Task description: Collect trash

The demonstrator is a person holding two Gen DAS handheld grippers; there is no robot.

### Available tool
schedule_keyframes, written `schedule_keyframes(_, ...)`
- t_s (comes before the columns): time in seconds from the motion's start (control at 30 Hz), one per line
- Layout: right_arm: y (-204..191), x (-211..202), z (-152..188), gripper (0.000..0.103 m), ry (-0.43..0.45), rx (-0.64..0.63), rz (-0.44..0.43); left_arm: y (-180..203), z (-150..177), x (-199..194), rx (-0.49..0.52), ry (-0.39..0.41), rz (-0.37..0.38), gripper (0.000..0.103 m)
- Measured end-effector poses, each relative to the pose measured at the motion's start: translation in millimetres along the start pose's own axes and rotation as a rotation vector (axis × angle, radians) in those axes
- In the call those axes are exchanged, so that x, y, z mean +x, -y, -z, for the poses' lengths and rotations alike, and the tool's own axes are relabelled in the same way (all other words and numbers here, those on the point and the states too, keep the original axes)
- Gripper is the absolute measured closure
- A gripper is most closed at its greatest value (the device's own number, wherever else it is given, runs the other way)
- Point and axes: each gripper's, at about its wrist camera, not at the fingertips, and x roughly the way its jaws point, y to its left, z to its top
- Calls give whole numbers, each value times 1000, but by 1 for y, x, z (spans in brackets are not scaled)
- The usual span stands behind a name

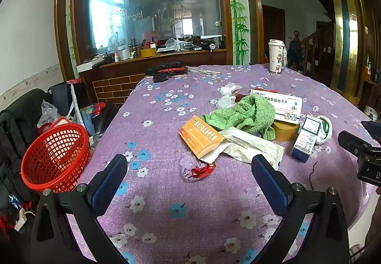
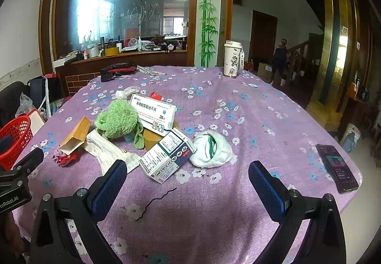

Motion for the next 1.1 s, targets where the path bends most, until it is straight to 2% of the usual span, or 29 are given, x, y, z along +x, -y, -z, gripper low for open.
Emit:
schedule_keyframes(0.27,-2,3,2,0,-11,-9,-11,-2,1,6,-7,-20,2,0)
schedule_keyframes(0.37,0,6,1,0,-25,-1,-40,-4,-2,11,-9,-42,10,0)
schedule_keyframes(0.5,6,9,-1,8,-48,16,-94,-20,-13,30,-70,-142,89,0)
schedule_keyframes(0.63,15,19,-3,36,-99,55,-165,-29,-26,50,-130,-223,157,0)
schedule_keyframes(0.83,29,26,-3,38,-127,115,-210,-30,-40,94,-242,-371,260,1)
schedule_keyframes(0.93,38,29,-4,38,-139,141,-228,-23,-45,120,-243,-427,253,14)
schedule_keyframes(1.1,42,37,-5,38,-175,178,-279,-15,-42,154,-257,-508,249,22)
